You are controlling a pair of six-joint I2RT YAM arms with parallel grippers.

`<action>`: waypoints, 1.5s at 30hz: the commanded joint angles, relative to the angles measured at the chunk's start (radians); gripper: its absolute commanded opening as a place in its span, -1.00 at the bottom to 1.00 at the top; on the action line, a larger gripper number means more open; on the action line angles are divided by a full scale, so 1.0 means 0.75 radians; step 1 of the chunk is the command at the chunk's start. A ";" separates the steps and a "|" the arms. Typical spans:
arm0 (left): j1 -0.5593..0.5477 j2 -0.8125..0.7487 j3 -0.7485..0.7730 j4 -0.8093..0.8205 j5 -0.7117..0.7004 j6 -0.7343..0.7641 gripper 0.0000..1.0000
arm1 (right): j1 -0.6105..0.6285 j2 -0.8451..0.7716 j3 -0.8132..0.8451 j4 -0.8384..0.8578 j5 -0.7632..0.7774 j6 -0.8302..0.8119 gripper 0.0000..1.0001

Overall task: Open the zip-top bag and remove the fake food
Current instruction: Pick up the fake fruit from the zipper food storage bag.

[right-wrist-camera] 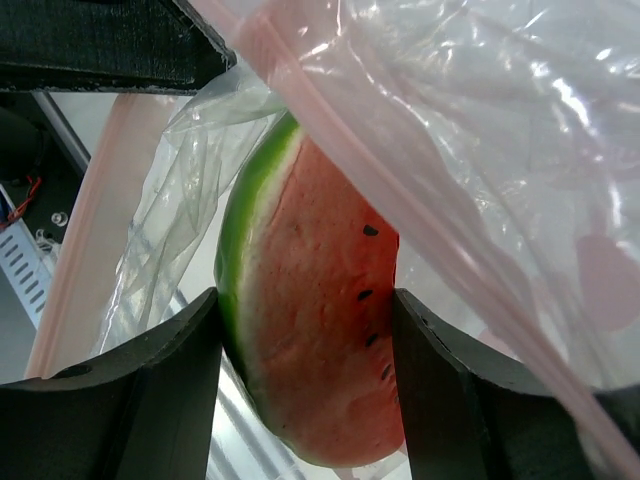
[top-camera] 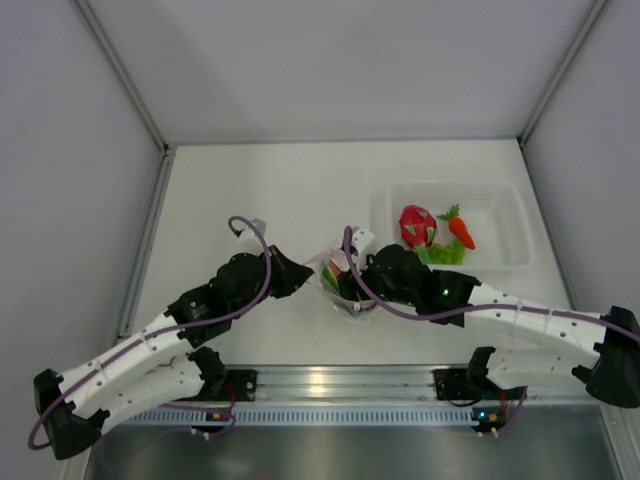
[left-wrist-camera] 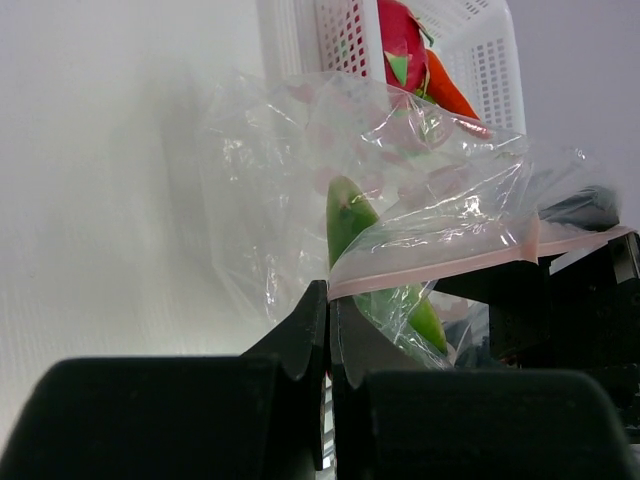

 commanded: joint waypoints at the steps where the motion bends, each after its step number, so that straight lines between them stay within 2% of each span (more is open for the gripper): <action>1: 0.032 0.019 -0.005 -0.107 -0.183 0.058 -1.00 | 0.021 -0.080 0.075 0.081 0.045 0.020 -0.42; 5: 0.018 -0.030 -0.028 -0.046 -0.134 0.088 -1.00 | 0.019 0.000 0.204 -0.040 0.239 0.140 -0.42; 7: 0.010 -0.061 -0.056 0.024 -0.035 0.109 -1.00 | 0.017 0.055 0.272 -0.095 0.323 0.198 -0.42; 11: -0.031 -0.106 -0.093 0.212 0.107 0.205 -1.00 | 0.009 0.165 0.384 -0.161 0.386 0.257 -0.42; 15: -0.129 -0.126 -0.120 0.317 0.070 0.295 -1.00 | 0.005 0.233 0.440 -0.165 0.415 0.308 -0.42; 26: -0.205 -0.104 -0.208 0.378 -0.046 0.477 -1.00 | -0.083 0.266 0.560 -0.273 0.209 0.408 -0.42; 31: -0.213 -0.153 -0.251 0.370 -0.222 0.432 -1.00 | -0.085 0.192 0.454 -0.281 0.119 0.394 -0.44; 32: -0.213 -0.161 -0.249 0.346 -0.313 0.416 -1.00 | -0.085 0.176 0.434 -0.283 0.117 0.392 -0.43; 36: -0.215 -0.132 -0.212 0.208 -0.490 0.340 -1.00 | -0.087 0.080 0.362 -0.300 0.100 0.374 -0.44; 40: -0.213 -0.112 -0.200 0.186 -0.537 0.287 -1.00 | -0.085 0.049 0.323 -0.306 0.013 0.323 -0.45; 45: -0.213 -0.036 -0.130 0.141 -0.562 0.244 -1.00 | -0.081 0.004 0.248 -0.161 -0.223 0.233 -0.46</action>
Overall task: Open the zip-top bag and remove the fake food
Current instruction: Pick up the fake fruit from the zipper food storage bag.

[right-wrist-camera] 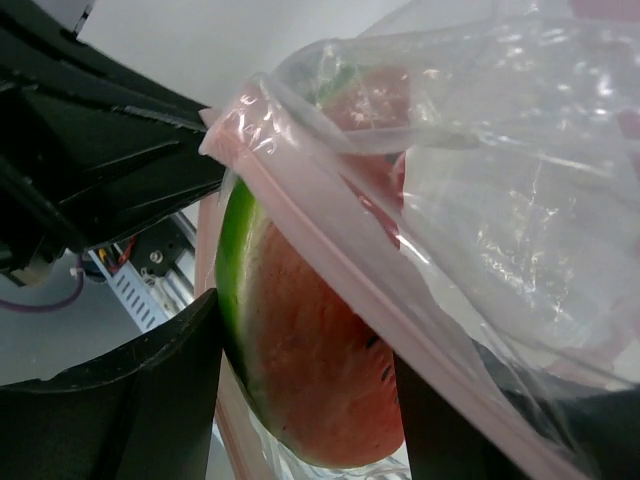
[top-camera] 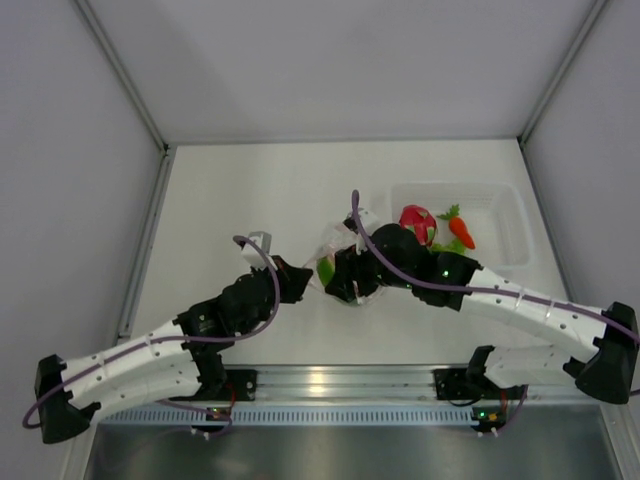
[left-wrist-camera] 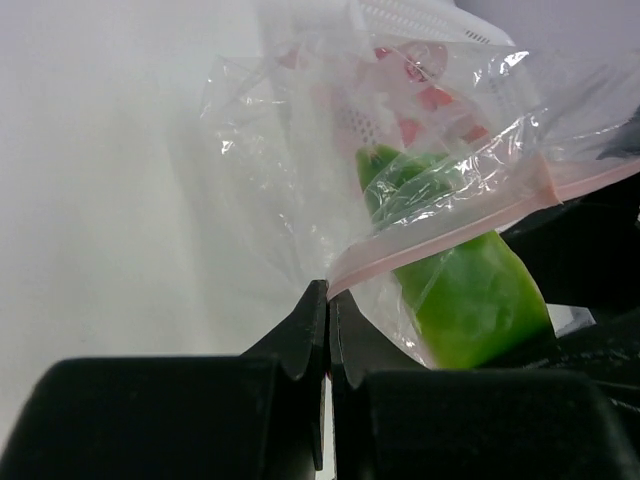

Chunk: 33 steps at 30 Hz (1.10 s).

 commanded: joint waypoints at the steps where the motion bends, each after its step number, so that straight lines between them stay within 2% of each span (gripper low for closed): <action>1: 0.019 0.063 0.077 -0.182 -0.220 -0.045 -1.00 | -0.010 -0.115 -0.043 0.083 -0.188 -0.100 -0.46; 6: 0.021 0.133 0.135 -0.244 -0.261 -0.085 -1.00 | -0.002 -0.129 -0.035 0.085 -0.299 -0.187 -0.46; 11: 0.021 0.182 0.168 -0.256 -0.221 -0.107 -1.00 | 0.002 -0.226 -0.097 0.208 -0.354 -0.235 -0.46; 17: 0.021 0.207 0.190 -0.303 -0.200 -0.125 -1.00 | 0.000 -0.279 -0.127 0.272 -0.342 -0.261 -0.47; 24: 0.027 0.229 0.227 -0.548 -0.376 -0.313 -1.00 | 0.000 -0.295 -0.101 0.223 -0.319 -0.294 -0.47; 30: 0.096 0.260 0.227 -0.571 -0.315 -0.344 -1.00 | 0.000 -0.344 -0.148 0.274 -0.409 -0.331 -0.47; 33: 0.101 0.291 0.241 -0.569 -0.306 -0.346 -1.00 | 0.000 -0.357 -0.128 0.266 -0.346 -0.306 -0.48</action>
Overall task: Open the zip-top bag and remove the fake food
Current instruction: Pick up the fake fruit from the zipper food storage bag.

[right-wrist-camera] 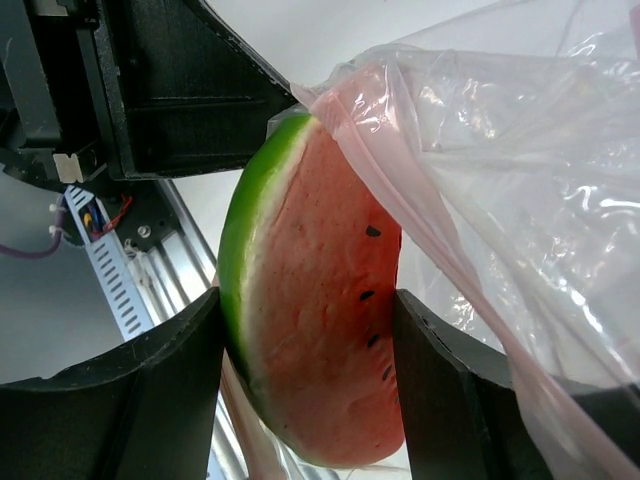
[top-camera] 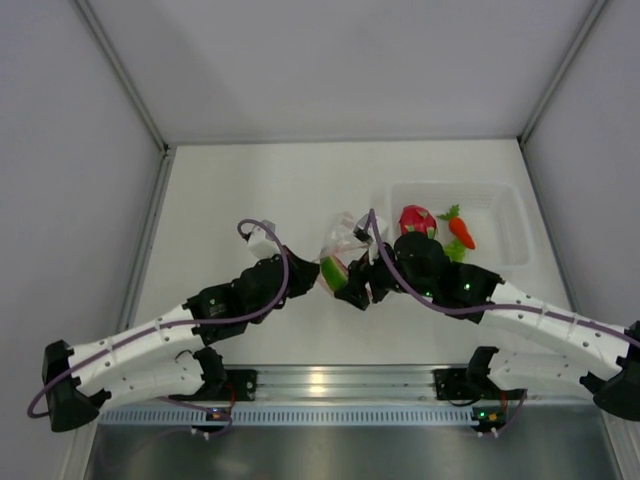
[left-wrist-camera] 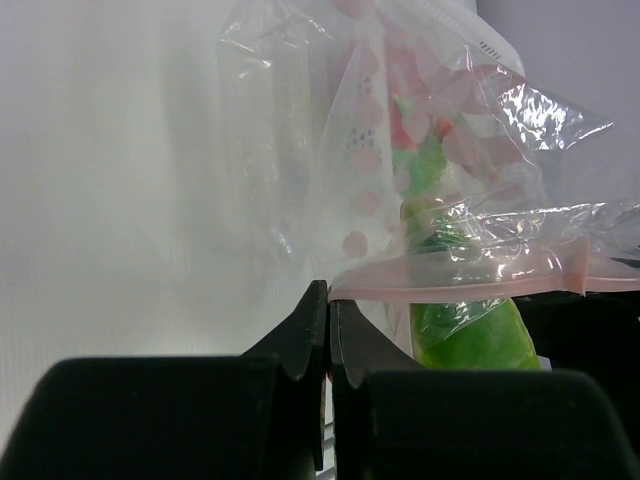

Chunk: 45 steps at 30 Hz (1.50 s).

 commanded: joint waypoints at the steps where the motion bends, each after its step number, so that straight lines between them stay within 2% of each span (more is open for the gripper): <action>1: 0.099 0.049 -0.017 -0.288 -0.279 0.036 -1.00 | 0.012 -0.109 0.085 0.057 -0.041 0.019 -0.49; 2: 0.099 0.043 -0.015 -0.282 -0.257 0.032 -1.00 | 0.008 -0.080 0.119 -0.059 0.023 0.080 -0.49; 6: 0.093 -0.018 -0.035 -0.141 -0.120 0.119 -1.00 | 0.000 0.047 0.199 -0.125 0.199 0.140 -0.50; 8: 0.083 -0.057 -0.049 -0.061 -0.061 0.158 -1.00 | 0.000 0.104 0.210 -0.117 0.173 0.108 -0.50; 11: 0.083 -0.051 -0.037 -0.069 -0.028 0.173 -1.00 | 0.002 0.122 0.179 -0.015 0.034 0.067 -0.50; 13: 0.083 -0.047 -0.027 -0.093 -0.091 0.152 -1.00 | 0.002 0.116 0.156 0.030 -0.058 0.040 -0.50; 19: 0.093 -0.024 0.040 -0.289 -0.326 0.040 -1.00 | 0.030 0.076 0.165 -0.082 -0.040 -0.029 -0.51; 21: 0.134 -0.004 0.063 -0.328 -0.324 0.030 -1.00 | 0.055 0.025 0.138 -0.092 -0.071 -0.070 -0.51; 24: 0.213 0.035 0.092 -0.326 -0.255 0.052 -1.00 | 0.065 -0.049 0.089 -0.064 -0.177 -0.140 -0.51; 28: 0.230 0.102 0.139 -0.320 -0.192 0.072 -1.00 | 0.067 -0.094 0.060 -0.001 -0.314 -0.191 -0.51; 35: 0.226 0.133 0.172 -0.269 0.005 0.144 -1.00 | 0.067 -0.062 0.075 0.071 -0.334 -0.226 -0.51; 39: 0.226 0.117 0.155 -0.265 0.052 0.130 -1.00 | 0.065 -0.090 0.060 0.143 -0.220 -0.197 -0.52; 42: 0.226 0.076 0.116 -0.231 0.074 0.132 -1.00 | 0.067 -0.149 0.005 0.261 -0.004 -0.132 -0.50; 43: 0.226 0.072 0.100 -0.212 0.121 0.136 -1.00 | 0.065 -0.166 -0.019 0.367 0.023 -0.087 -0.50; 45: 0.224 0.056 0.080 -0.135 0.180 0.154 -1.00 | 0.065 -0.186 -0.068 0.429 0.105 -0.046 -0.49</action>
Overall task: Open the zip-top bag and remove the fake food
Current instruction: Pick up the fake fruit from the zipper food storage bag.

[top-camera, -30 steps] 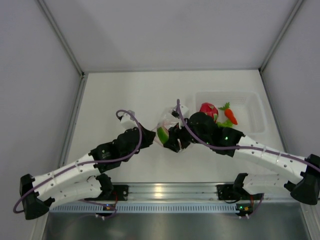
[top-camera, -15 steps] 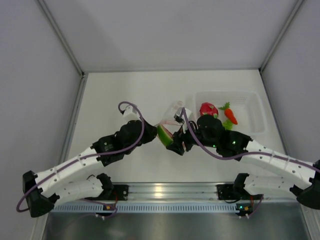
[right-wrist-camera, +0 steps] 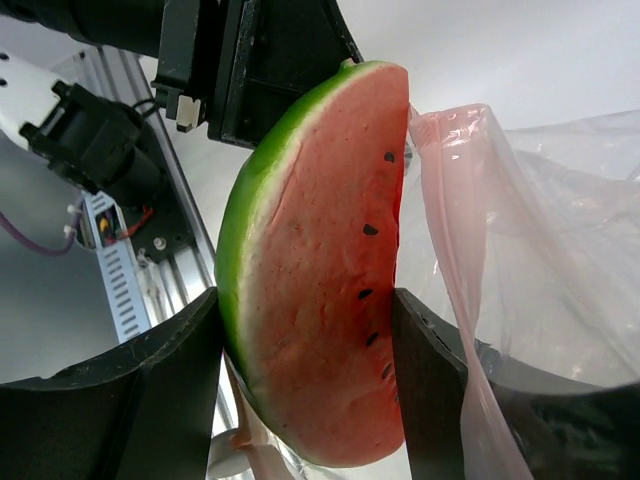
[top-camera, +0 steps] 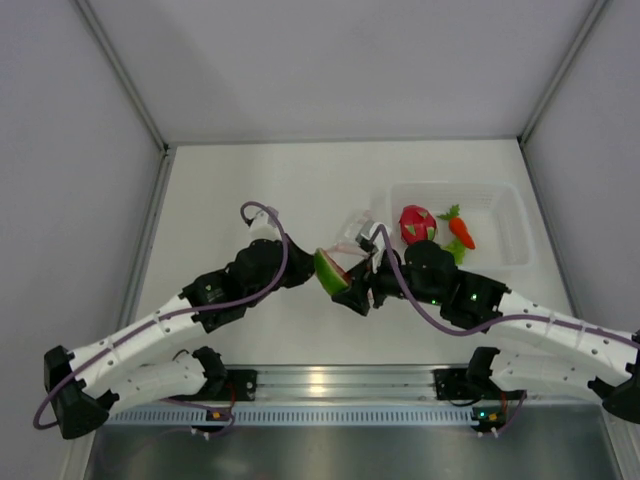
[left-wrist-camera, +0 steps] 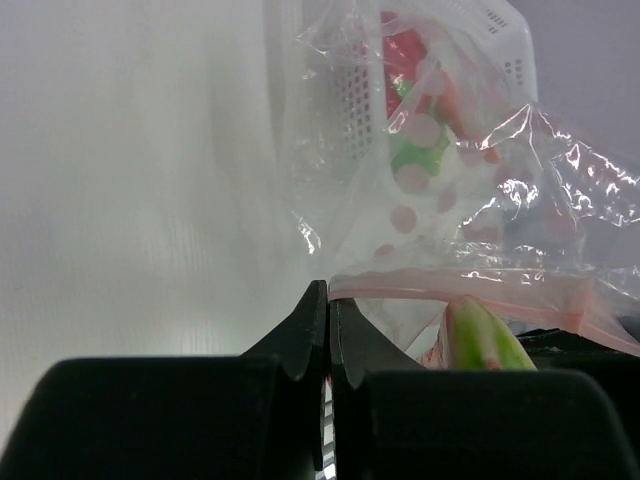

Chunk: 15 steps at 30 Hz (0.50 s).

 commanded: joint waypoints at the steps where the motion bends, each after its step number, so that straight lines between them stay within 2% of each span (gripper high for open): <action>1: 0.046 -0.027 -0.078 0.006 -0.039 0.077 -1.00 | 0.022 -0.115 -0.020 0.348 0.121 0.127 -0.50; 4: 0.019 -0.042 -0.103 0.073 0.012 0.059 -1.00 | 0.020 -0.083 -0.035 0.444 0.204 0.160 -0.51; 7: -0.046 -0.025 -0.078 0.079 -0.014 0.059 -1.00 | 0.020 -0.072 -0.061 0.555 0.274 0.187 -0.50; 15: -0.108 -0.058 -0.123 0.077 -0.118 -0.006 -1.00 | 0.018 -0.001 -0.018 0.620 0.450 0.277 -0.51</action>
